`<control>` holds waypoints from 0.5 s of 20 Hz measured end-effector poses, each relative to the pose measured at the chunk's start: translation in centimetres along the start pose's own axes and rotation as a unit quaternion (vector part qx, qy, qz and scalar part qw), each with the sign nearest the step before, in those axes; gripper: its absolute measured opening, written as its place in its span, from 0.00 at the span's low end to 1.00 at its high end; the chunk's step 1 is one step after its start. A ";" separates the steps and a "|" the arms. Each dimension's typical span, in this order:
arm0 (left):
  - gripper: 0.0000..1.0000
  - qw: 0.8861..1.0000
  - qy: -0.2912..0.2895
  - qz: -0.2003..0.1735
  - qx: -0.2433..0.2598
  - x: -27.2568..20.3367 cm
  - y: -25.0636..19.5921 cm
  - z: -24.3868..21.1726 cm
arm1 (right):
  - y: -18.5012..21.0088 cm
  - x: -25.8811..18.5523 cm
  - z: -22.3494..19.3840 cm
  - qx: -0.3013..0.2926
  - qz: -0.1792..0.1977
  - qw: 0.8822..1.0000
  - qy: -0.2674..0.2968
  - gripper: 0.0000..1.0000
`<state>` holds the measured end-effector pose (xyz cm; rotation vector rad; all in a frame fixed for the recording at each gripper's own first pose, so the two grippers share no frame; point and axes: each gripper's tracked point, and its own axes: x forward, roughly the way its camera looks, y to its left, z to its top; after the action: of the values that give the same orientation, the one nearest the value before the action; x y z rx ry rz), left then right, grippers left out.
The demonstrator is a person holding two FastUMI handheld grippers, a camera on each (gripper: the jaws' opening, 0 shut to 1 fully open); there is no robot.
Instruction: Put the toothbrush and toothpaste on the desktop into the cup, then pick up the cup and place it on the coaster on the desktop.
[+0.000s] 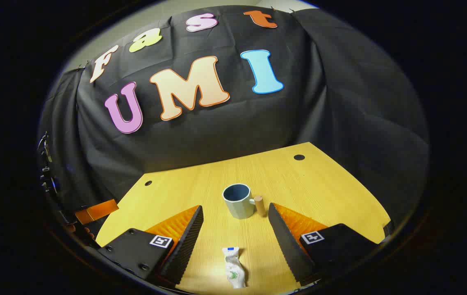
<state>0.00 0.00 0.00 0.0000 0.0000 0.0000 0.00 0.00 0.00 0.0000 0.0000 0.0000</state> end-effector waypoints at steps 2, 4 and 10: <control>0.95 1.000 0.008 0.009 0.010 -0.2 0.4 -0.7 | -0.1 -0.1 -0.5 -0.001 -0.001 1.000 0.009 0.98; 0.95 1.000 0.016 0.011 0.020 -0.2 0.4 -1.2 | -0.1 -0.2 -0.9 0.000 -0.001 1.000 0.015 0.98; 0.95 0.999 0.026 0.018 0.006 -0.1 0.9 -1.9 | 0.2 0.1 -1.8 -0.005 0.002 0.999 0.035 0.98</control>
<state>-0.11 0.90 -1.89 0.0130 0.0515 0.0350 0.13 0.18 -1.84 -0.0092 0.0710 0.0032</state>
